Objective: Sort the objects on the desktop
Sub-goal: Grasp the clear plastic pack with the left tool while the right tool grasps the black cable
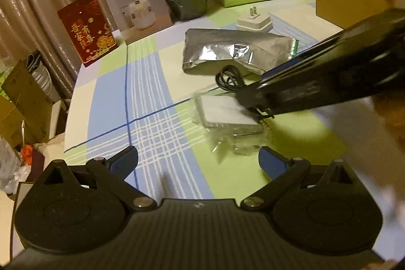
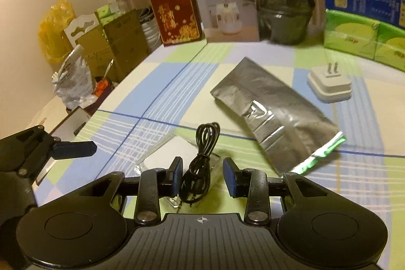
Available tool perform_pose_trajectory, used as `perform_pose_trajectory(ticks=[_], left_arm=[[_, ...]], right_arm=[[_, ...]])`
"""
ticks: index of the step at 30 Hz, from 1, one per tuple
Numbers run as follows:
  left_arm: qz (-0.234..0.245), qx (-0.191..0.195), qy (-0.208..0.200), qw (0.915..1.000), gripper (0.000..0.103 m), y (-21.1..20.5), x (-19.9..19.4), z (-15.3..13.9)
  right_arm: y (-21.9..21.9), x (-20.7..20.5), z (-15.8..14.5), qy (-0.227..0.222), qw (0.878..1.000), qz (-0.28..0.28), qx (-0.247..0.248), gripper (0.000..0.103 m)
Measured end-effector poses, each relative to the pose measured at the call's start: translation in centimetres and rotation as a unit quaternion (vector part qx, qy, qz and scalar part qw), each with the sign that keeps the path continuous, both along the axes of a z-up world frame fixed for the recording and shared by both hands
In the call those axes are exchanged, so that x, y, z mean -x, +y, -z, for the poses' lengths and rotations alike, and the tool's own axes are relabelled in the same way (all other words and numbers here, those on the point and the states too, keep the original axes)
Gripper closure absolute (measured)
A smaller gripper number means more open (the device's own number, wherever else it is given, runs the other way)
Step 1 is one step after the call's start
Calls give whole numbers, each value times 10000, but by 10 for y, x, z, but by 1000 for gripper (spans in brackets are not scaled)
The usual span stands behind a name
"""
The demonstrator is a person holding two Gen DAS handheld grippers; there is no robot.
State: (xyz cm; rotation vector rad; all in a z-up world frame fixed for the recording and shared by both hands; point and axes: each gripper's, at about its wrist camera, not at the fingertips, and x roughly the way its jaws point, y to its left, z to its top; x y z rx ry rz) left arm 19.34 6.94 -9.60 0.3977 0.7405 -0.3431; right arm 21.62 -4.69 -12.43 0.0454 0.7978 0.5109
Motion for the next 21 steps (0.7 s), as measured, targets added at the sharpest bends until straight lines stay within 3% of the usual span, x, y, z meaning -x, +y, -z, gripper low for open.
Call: perform_pose_trajectory(ticks=[3,10,16,21], left_arm=[[26,75,-10,10000,3,-2,-1,0],[296,258,-80,9992,4,-17,-4,6],[413,124,-279,9987,5,-39,-10,18],[211,70,-295,9993,18,-47,-18,26]], right_arm=[[-5,4,-2,-96,9999,51,39,88],[-54,24,-7,-184,9986,472,154,88],[-90,43,2,-117,9964,708,442,88],[-101,57,10,-122,9957,728,558,88]])
